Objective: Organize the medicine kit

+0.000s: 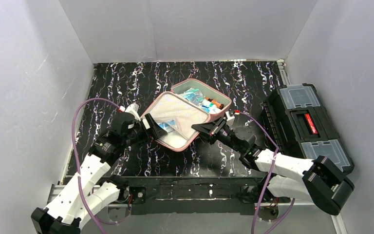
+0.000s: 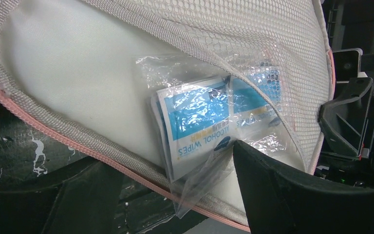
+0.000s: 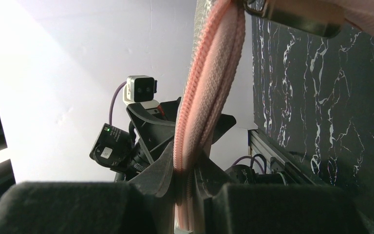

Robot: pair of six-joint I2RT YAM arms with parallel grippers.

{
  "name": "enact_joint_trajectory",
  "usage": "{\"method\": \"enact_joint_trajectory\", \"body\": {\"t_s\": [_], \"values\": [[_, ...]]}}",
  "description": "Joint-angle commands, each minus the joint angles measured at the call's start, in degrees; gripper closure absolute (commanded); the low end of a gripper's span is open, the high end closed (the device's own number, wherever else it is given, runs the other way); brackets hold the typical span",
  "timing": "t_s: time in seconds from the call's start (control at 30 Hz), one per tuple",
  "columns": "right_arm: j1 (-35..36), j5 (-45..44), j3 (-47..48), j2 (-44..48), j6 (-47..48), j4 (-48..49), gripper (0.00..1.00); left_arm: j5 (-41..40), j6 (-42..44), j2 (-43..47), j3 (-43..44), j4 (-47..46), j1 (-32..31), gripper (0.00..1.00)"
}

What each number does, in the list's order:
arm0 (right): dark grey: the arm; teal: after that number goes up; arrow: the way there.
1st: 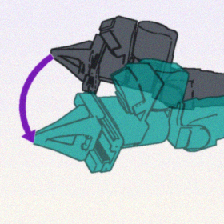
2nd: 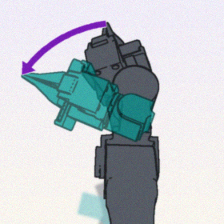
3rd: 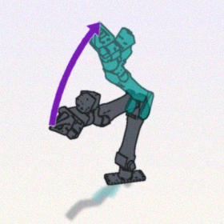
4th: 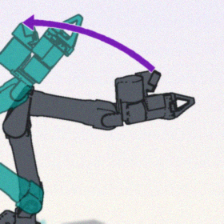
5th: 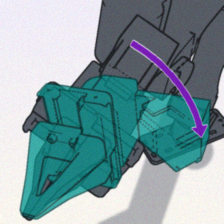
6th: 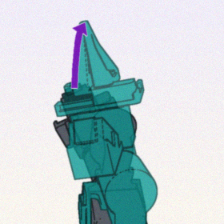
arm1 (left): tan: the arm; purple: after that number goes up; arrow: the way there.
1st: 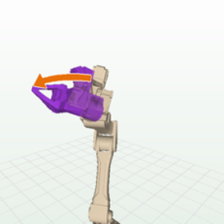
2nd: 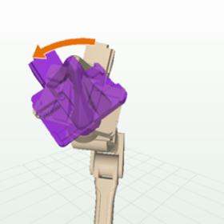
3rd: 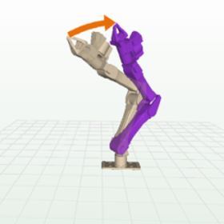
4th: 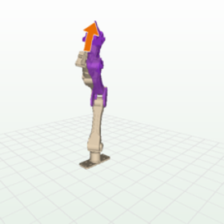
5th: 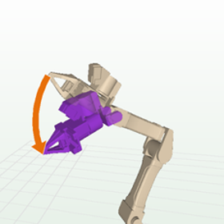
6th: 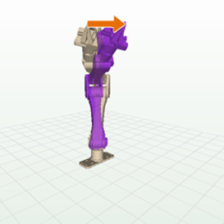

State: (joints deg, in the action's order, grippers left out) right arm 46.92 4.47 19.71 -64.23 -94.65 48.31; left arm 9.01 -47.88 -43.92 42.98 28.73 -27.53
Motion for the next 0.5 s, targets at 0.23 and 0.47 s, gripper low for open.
{"method": "enact_joint_trajectory", "body": {"t_s": [0.23,0.47], "values": [[0.8,5.2,-0.2,0.9,0.6,8.0,0.99,1.7,1.9,1.5,3.7,-3.0,-0.1,0.34],[1.0,8.2,-0.4,-2.2,0.8,9.2,0.99,1.8,2.1,3.9,3.3,-2.3,-0.1,0.40]]}}
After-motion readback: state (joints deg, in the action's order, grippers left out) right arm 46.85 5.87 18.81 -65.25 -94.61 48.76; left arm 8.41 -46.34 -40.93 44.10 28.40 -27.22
